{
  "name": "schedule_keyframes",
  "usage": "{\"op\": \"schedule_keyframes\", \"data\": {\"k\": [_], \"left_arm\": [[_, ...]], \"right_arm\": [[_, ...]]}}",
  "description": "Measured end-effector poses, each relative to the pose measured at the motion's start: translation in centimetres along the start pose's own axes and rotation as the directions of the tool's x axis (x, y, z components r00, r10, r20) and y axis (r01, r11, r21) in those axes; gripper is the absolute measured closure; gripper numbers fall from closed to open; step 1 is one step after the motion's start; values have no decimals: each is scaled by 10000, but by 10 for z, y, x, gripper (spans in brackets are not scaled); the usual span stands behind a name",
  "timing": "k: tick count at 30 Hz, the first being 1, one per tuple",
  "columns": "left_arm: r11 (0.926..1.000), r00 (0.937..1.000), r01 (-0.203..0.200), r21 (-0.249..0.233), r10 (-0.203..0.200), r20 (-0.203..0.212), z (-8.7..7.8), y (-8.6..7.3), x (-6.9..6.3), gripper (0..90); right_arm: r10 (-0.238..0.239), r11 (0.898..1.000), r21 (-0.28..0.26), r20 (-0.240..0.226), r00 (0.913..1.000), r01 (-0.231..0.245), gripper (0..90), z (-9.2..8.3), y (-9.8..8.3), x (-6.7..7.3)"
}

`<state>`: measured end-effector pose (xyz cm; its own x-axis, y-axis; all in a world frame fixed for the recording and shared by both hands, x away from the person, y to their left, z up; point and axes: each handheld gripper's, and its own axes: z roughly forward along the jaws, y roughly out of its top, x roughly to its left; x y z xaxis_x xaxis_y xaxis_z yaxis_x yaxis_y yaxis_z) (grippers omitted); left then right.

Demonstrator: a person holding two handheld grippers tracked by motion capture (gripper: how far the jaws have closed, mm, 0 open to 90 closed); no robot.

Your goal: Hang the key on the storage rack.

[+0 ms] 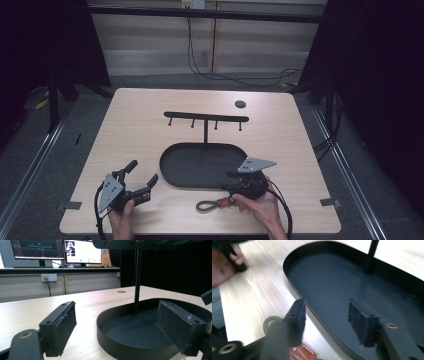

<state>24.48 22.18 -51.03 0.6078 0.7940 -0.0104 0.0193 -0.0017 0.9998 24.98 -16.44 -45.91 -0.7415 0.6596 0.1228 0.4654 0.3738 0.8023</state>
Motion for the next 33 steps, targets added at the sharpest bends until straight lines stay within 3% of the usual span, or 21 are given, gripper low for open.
{"op": "schedule_keyframes", "data": {"k": [3,9,14,20,21,22,23,24,27,30,31,33], "left_arm": [[10000,10000,5,-6,-5,-2,0,0,0,158],[10000,10000,-1,-1,1,12,0,0,0,158],[10000,10000,3,-1,-3,17,0,0,0,158],[10000,10000,6,-1,-6,21,0,0,0,158],[10000,10000,7,-18,-7,16,0,0,0,158],[10000,10000,7,-18,-7,16,0,0,0,158],[10000,10000,7,-10,-7,13,0,0,0,158],[10000,10000,7,-10,-7,13,0,0,0,158],[10000,10000,5,-3,-5,15,0,0,0,158],[10000,10000,-5,-1,5,25,0,0,0,158],[10000,10000,-3,-14,3,25,0,0,0,158],[10000,10000,-3,-13,3,29,0,0,0,158]], "right_arm": [[-224,9993,277,-405,9989,236,544,3,10,2],[-206,9943,1016,-1159,9931,325,518,11,22,7],[-386,9864,1534,-1311,9906,587,512,16,28,9],[-700,9623,2511,-1431,9872,1047,528,24,33,14],[-832,9524,2790,-1489,9854,1225,536,26,35,16],[-832,9524,2790,-1489,9854,1225,536,26,35,16],[-1004,9377,3139,-1660,9810,1490,544,30,37,18],[-1004,9377,3139,-1660,9810,1490,544,30,37,18],[-1067,9102,3750,-1981,9744,1759,576,35,41,25],[-1073,9030,3889,-2071,9724,1825,582,38,42,26],[-1059,8896,4148,-2199,9697,1913,590,42,43,24],[-1073,8835,4256,-2226,9690,1956,601,43,43,25]]}}
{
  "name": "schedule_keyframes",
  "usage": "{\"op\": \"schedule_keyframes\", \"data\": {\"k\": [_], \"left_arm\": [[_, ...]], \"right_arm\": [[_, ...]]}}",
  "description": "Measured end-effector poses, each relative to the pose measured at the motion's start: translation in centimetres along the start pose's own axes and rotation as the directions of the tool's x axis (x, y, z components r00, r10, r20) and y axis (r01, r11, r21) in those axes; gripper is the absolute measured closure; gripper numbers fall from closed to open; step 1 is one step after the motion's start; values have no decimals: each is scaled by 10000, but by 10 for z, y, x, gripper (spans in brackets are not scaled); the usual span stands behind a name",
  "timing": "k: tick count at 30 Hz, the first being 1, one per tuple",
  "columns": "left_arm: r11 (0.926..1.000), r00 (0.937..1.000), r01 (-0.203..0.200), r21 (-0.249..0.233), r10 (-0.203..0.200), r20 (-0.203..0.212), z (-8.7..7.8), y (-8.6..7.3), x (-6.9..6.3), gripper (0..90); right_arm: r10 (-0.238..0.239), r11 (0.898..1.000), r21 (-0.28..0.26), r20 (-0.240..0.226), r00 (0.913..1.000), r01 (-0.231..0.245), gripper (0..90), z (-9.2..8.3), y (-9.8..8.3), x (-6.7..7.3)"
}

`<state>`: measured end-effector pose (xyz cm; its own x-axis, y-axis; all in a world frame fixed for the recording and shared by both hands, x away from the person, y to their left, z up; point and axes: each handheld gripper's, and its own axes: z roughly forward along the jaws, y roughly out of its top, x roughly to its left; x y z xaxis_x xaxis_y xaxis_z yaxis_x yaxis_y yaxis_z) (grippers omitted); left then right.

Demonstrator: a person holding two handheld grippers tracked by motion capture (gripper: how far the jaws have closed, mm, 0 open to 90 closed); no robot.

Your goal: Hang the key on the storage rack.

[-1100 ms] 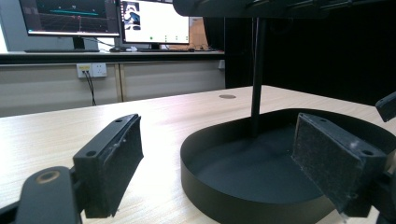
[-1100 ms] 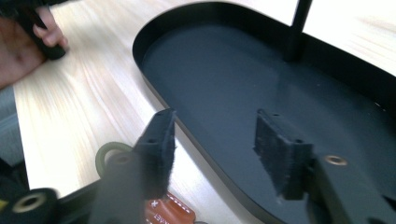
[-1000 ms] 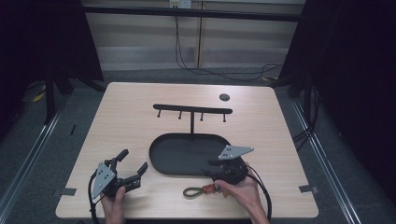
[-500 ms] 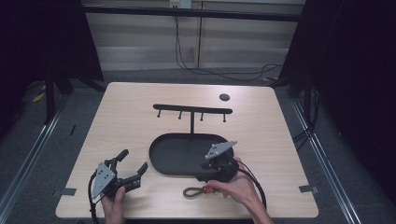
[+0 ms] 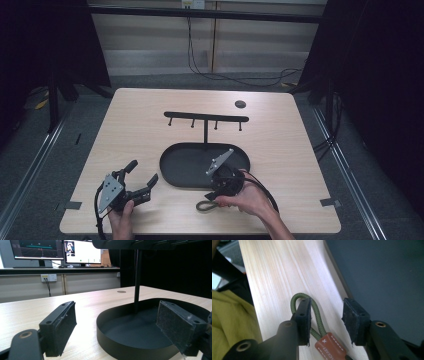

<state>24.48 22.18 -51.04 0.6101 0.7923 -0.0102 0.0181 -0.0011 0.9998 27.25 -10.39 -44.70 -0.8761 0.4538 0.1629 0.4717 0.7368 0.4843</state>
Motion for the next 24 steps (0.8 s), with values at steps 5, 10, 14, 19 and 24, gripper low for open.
{"op": "schedule_keyframes", "data": {"k": [5,10,14,19,24], "left_arm": [[10000,10000,-3,7,3,-5,0,0,0,158],[10000,10000,0,-2,0,-2,0,0,0,158],[10000,10000,1,-3,-1,-3,0,0,0,158],[10000,10000,-31,1,31,-3,0,0,0,158],[10000,10000,-27,-1,27,2,0,0,0,157]], "right_arm": [[-423,9952,862,-373,9984,454,684,7,7,2],[-562,9847,1614,-609,9966,654,737,18,9,-1],[-650,9768,1996,-708,9954,779,750,23,9,-1],[-865,9694,2236,-765,9933,1016,738,27,8,2],[-1227,9619,2384,-602,9906,1336,761,30,8,5]]}}
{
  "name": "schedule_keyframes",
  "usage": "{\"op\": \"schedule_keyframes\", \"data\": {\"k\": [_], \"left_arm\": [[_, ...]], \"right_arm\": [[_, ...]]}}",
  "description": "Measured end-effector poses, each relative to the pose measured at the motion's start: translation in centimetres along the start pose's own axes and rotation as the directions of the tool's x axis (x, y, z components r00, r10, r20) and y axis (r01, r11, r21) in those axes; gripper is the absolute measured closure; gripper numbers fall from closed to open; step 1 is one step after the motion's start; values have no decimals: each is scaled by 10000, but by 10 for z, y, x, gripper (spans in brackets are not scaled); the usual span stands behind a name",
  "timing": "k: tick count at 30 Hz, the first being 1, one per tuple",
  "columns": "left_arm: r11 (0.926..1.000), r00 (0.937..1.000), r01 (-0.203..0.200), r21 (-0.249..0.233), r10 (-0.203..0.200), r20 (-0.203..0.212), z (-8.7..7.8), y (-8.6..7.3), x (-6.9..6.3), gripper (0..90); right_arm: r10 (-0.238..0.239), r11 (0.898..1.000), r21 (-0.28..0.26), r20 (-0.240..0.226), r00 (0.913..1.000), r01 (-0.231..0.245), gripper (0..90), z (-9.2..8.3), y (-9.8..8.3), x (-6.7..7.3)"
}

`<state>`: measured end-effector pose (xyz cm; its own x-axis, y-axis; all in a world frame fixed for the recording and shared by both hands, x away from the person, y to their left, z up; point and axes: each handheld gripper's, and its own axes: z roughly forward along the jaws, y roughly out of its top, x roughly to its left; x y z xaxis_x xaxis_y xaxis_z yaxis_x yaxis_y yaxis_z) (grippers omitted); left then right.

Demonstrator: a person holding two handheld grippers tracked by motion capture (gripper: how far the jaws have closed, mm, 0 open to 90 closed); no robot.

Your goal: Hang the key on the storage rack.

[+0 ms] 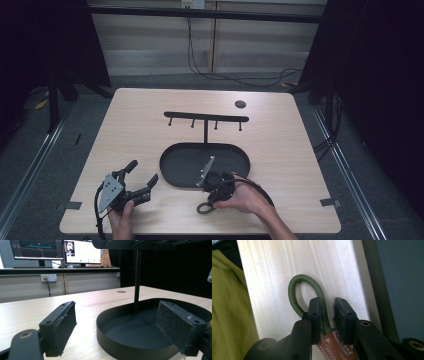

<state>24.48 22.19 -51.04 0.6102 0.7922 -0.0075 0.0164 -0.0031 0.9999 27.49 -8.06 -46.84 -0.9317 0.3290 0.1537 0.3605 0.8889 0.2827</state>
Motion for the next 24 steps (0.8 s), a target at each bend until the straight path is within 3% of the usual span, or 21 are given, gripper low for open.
{"op": "schedule_keyframes", "data": {"k": [8,12,16,24], "left_arm": [[10000,10000,-1,-2,1,0,0,0,0,158],[10000,10000,-2,3,2,-1,0,0,0,157],[10000,10000,26,-2,-26,0,0,0,0,158],[10000,10000,26,-3,-26,2,0,0,0,158]], "right_arm": [[-117,9999,26,550,9984,115,841,0,0,5],[-47,10000,-9,476,9989,48,848,0,0,2],[171,9997,144,-19,9999,-171,854,-1,1,-5],[900,9959,-119,66,9959,-899,856,-16,8,-12]]}}
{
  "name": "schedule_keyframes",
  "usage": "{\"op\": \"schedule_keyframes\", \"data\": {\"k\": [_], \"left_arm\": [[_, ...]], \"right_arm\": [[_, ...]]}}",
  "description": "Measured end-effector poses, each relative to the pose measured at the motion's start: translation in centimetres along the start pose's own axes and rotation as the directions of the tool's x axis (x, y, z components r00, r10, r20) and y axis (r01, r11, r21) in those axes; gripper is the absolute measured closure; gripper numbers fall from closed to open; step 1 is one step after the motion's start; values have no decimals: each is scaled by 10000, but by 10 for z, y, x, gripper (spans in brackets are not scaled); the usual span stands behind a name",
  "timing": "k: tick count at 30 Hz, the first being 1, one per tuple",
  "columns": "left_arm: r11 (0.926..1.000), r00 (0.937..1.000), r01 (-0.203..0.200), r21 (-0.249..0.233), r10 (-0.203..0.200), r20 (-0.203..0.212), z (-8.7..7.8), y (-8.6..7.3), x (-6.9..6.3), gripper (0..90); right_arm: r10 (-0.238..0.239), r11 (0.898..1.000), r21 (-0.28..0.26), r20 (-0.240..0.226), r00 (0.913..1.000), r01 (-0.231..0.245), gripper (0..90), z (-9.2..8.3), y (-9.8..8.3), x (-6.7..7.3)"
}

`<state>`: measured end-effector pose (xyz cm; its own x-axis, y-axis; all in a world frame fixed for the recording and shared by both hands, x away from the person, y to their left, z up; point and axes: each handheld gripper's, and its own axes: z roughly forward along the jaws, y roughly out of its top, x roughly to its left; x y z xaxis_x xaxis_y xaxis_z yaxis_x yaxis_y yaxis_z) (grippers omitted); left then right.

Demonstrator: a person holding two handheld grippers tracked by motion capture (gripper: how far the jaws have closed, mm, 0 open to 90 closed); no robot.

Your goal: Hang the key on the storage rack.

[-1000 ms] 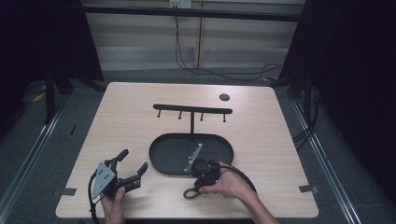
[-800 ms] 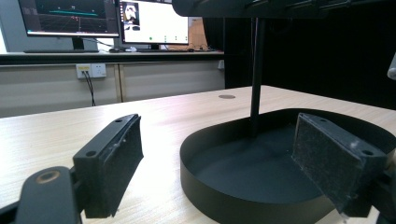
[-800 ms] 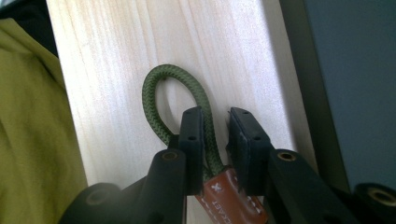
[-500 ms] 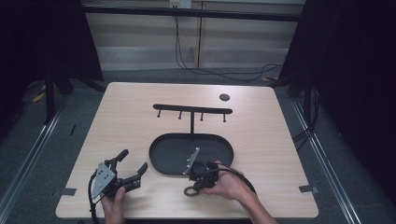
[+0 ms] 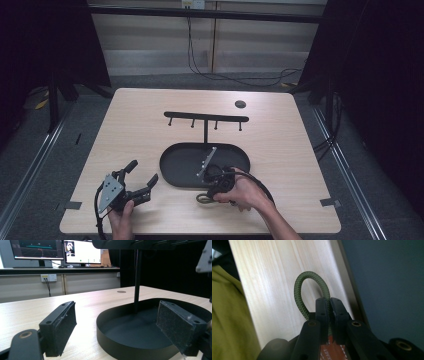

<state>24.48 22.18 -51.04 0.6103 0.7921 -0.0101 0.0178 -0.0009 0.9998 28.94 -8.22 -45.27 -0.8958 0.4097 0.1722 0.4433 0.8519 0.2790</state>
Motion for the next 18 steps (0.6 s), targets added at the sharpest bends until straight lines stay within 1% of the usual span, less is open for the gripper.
{"op": "schedule_keyframes", "data": {"k": [1,2,4,5,7,8,9,10,11,12,14,15,16,18], "left_arm": [[10000,10000,1,-2,-1,-2,0,0,0,157],[10000,10000,-2,-1,2,-3,0,0,0,157],[10000,10000,4,-2,-4,-4,0,0,0,158],[10000,10000,2,-1,-2,-3,0,0,0,157],[10000,10000,2,-4,-2,-4,0,0,0,157],[10000,10000,2,-2,-2,-3,0,0,0,158],[10000,10000,2,-2,-2,-3,0,0,0,158],[10000,10000,0,1,0,-3,0,0,0,158],[10000,10000,2,-2,-2,-2,0,0,0,158],[10000,10000,6,-2,-6,0,0,0,0,157],[10000,10000,4,-1,-4,-4,0,0,0,157],[10000,10000,11,-4,-11,-16,0,0,0,157],[10000,10000,-21,16,21,-18,0,0,0,157],[10000,10000,5,1,-5,-24,0,0,0,158]], "right_arm": [[43,10000,43,12,10000,-43,856,-2,1,0],[82,9999,-90,-114,9999,-83,856,-8,2,-1],[43,9999,-138,-166,9999,-45,856,-11,2,-2],[111,9999,-111,-69,9999,-112,856,-16,4,-4],[-17,10000,-2,-102,9999,17,855,-20,6,-6],[9,9999,115,-2,10000,-9,856,-24,7,-6],[9,9999,115,-2,10000,-9,856,-24,7,-6],[-11,9998,205,33,10000,10,856,-30,9,-7],[-11,9998,205,33,10000,10,856,-30,9,-7],[-116,9997,224,108,9999,114,856,-32,10,-8],[-125,9992,384,157,9998,119,856,-40,13,-8],[-125,9992,384,157,9998,119,856,-40,13,-8],[-174,9984,543,159,9997,165,856,-43,16,-7],[-217,9977,641,152,9996,207,856,-45,17,-7]]}}
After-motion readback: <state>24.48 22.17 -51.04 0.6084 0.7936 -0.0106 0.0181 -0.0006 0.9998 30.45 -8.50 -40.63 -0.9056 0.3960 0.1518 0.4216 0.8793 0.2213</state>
